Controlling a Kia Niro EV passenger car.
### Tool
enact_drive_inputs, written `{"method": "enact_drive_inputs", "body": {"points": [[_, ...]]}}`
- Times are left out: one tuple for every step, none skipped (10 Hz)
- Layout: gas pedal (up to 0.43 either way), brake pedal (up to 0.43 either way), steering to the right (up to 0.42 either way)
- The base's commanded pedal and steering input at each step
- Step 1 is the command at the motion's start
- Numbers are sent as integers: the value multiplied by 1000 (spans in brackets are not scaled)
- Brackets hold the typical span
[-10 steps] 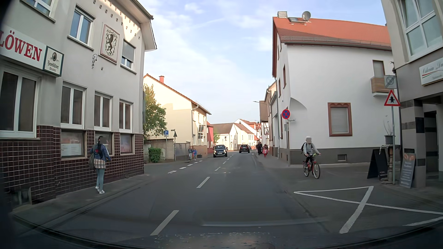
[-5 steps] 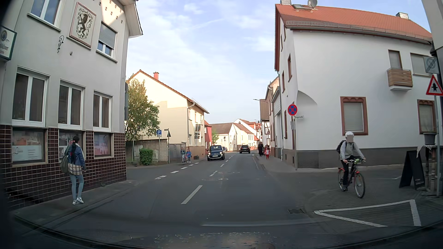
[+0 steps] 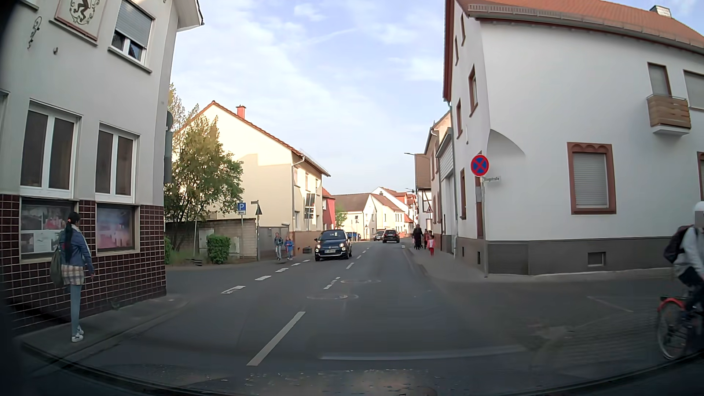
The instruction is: Follow the waypoints while adhering to traffic rules and regulations
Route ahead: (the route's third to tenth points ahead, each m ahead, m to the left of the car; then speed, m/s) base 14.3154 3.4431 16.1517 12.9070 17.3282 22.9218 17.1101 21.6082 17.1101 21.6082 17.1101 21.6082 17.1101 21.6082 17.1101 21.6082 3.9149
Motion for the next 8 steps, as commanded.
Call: {"method": "enact_drive_inputs", "body": {"points": [[0, 177, 1], [0, 183, 1], [0, 183, 1], [0, 189, 1], [0, 195, 0], [0, 201, -1], [0, 213, -6], [0, 213, -11]]}}
